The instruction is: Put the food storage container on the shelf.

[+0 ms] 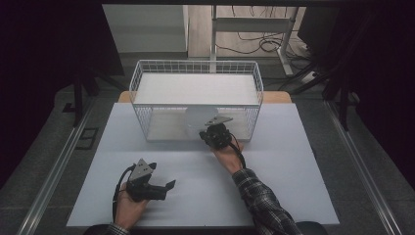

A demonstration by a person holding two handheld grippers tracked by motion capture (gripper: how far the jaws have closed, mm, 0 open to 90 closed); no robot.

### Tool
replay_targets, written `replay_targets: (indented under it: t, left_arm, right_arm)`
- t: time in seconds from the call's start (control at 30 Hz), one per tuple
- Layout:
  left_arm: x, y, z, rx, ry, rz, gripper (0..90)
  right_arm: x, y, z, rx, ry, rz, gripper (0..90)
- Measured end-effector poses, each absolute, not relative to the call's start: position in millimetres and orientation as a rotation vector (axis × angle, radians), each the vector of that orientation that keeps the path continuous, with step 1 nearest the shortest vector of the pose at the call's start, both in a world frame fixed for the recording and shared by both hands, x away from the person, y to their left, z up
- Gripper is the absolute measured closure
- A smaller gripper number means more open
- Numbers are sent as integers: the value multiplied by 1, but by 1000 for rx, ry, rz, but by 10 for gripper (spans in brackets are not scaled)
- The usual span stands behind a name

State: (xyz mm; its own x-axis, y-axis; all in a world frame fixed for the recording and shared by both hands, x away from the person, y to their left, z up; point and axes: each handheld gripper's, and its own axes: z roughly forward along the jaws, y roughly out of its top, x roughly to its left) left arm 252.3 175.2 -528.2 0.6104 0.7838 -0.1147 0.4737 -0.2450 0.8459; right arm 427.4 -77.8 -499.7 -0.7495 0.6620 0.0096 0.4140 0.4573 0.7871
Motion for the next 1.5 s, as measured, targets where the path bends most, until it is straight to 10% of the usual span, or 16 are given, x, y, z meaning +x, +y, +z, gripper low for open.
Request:
replay_targets:
  t: [0.73, 1.5]
  left_arm:
    - [253, 177, -528, 1883, 1007, 411, 38]
    - [252, 180, -528, 1848, 1005, 378, 35]
  right_arm:
    - [435, -77, -499, 945, 2401, 1189, 885]
    - [408, -82, -489, 887, 2474, 1231, 387]
